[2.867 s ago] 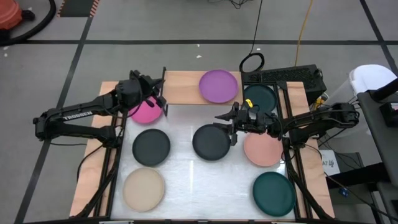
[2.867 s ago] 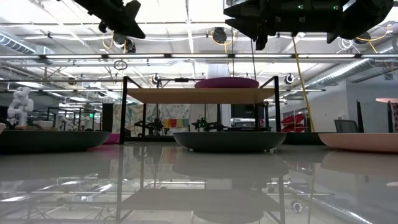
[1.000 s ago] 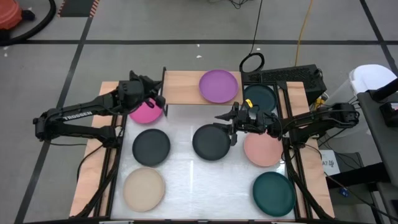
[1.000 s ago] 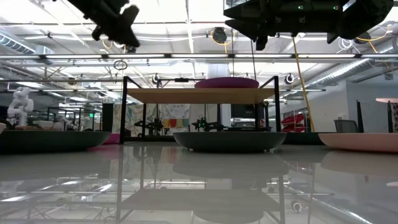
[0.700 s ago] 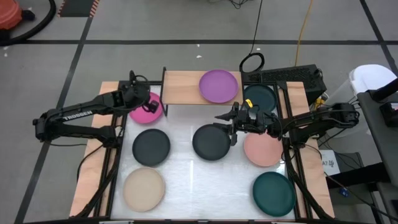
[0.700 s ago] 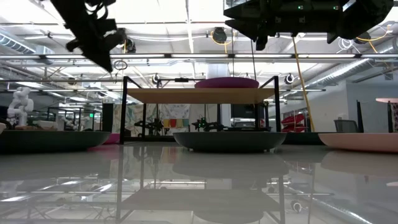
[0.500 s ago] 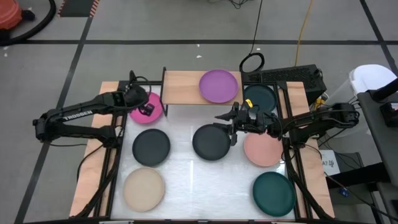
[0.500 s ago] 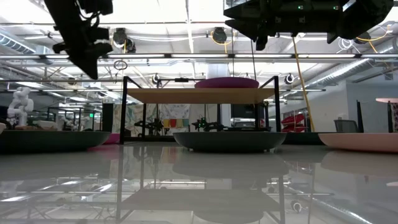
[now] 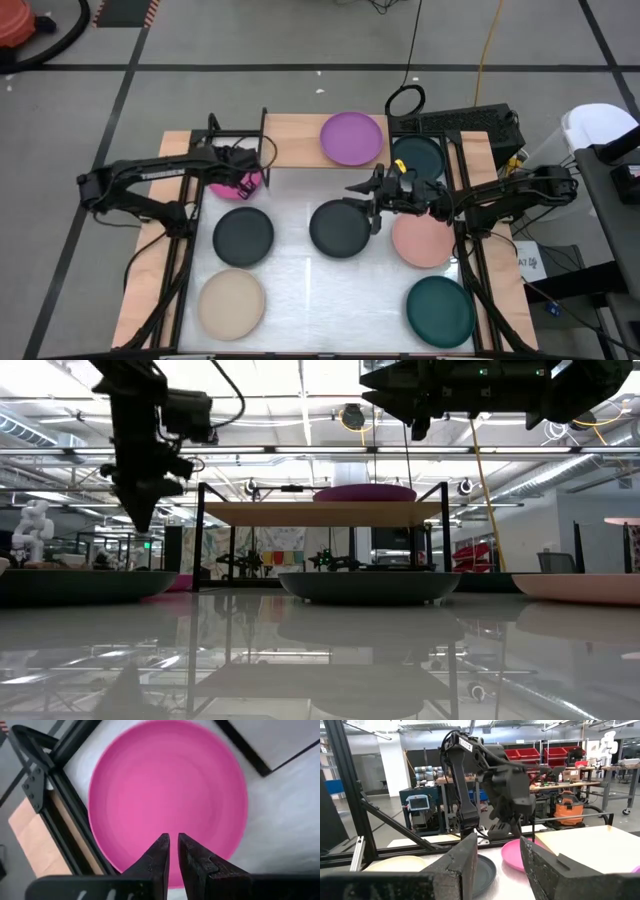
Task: Place and stack plates onto a shelf
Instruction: Stack the pink plate on top of the purple plate on the shelf
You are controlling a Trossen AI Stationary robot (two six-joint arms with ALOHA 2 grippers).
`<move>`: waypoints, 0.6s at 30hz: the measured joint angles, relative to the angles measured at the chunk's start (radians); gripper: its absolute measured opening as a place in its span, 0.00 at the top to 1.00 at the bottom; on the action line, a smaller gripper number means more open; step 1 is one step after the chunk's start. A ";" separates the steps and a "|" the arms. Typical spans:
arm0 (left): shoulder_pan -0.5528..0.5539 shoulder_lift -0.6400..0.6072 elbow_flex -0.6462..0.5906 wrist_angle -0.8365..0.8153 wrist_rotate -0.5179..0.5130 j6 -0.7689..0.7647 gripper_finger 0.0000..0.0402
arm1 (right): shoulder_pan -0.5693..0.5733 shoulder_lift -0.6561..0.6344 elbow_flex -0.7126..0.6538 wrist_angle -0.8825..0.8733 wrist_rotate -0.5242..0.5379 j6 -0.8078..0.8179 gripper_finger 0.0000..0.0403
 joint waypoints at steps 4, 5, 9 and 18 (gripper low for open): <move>0.000 -0.001 -0.052 0.078 -0.016 -0.017 0.89 | 0.000 0.000 0.000 -0.027 0.000 0.008 0.68; 0.001 -0.009 -0.075 0.101 -0.006 -0.023 0.89 | 0.000 0.000 0.000 -0.035 -0.001 0.008 0.68; 0.004 -0.030 -0.161 0.195 0.068 -0.044 0.89 | 0.001 0.000 0.000 -0.059 -0.001 0.019 0.68; -0.008 -0.043 -0.262 0.262 0.118 -0.082 0.89 | 0.013 0.000 0.000 -0.039 -0.001 0.019 0.68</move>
